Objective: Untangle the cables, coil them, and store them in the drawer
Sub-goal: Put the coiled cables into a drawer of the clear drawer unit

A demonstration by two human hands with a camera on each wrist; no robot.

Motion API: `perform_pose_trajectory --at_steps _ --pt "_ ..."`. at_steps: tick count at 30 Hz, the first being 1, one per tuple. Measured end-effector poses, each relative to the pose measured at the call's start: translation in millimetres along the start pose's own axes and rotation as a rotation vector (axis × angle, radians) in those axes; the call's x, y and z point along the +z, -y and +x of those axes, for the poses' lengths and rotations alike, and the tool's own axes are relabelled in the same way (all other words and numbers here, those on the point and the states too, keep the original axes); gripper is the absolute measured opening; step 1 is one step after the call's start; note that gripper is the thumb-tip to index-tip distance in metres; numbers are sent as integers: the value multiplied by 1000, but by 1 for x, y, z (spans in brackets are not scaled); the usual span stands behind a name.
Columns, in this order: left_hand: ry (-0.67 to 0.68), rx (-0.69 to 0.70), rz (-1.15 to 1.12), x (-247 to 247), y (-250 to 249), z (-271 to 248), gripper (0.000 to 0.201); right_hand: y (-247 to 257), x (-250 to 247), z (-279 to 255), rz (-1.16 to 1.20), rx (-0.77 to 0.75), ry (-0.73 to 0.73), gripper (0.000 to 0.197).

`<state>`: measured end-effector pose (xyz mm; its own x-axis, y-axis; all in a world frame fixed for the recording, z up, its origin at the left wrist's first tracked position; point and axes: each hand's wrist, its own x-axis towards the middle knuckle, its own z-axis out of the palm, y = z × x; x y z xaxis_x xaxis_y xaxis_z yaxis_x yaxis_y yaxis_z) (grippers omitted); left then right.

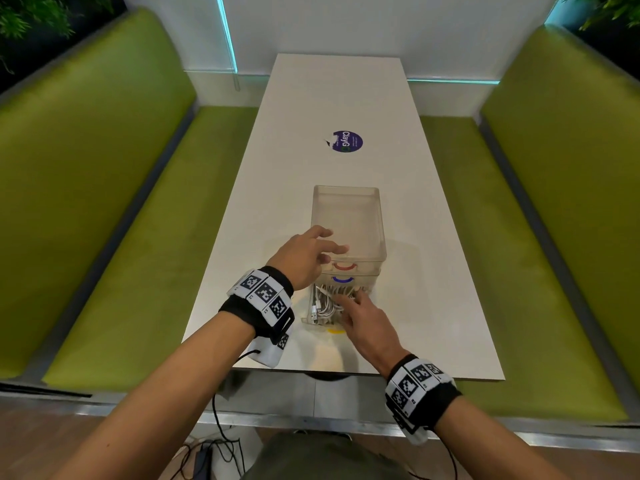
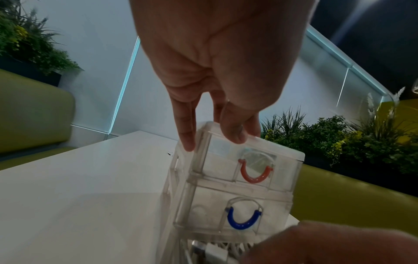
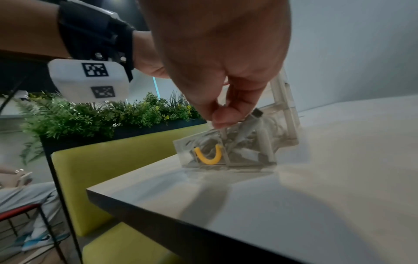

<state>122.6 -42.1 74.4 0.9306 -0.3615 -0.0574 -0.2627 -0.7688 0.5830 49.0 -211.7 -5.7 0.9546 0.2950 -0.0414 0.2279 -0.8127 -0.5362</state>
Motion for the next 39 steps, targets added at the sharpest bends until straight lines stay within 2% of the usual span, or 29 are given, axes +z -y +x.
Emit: perform_pose_trajectory --at_steps 5,8,11,15,20,24,26,27,30,31,35,37,39 --pt "-3 7 10 0 0 0 53 13 1 -1 -171 61 73 40" --pt "-1 2 33 0 1 1 53 27 1 3 -210 72 105 32" --pt "1 2 17 1 1 0 54 41 4 10 -247 20 139 21" --pt "6 -6 42 -1 0 0 51 52 6 19 -329 20 188 21" --pt "6 -2 31 -2 -2 -2 51 47 10 23 -355 -16 270 28" --pt "3 3 61 1 1 -2 51 44 2 38 -259 6 474 47" --pt "-2 10 65 1 2 -1 53 39 -4 43 -86 7 435 52" --pt "0 12 63 1 2 -1 53 34 -5 42 -8 5 369 48" --pt "7 7 47 0 1 0 55 23 3 28 53 -58 163 12" --pt "7 5 44 -1 1 -1 54 22 9 22 38 -62 131 8" --pt "-5 4 55 -1 -2 -1 51 31 21 7 8 -79 25 21" --pt "-6 -1 52 -1 -2 -1 52 38 20 1 -20 -102 59 27" --pt "-4 -1 52 0 0 0 52 39 14 -6 -47 -125 30 23"
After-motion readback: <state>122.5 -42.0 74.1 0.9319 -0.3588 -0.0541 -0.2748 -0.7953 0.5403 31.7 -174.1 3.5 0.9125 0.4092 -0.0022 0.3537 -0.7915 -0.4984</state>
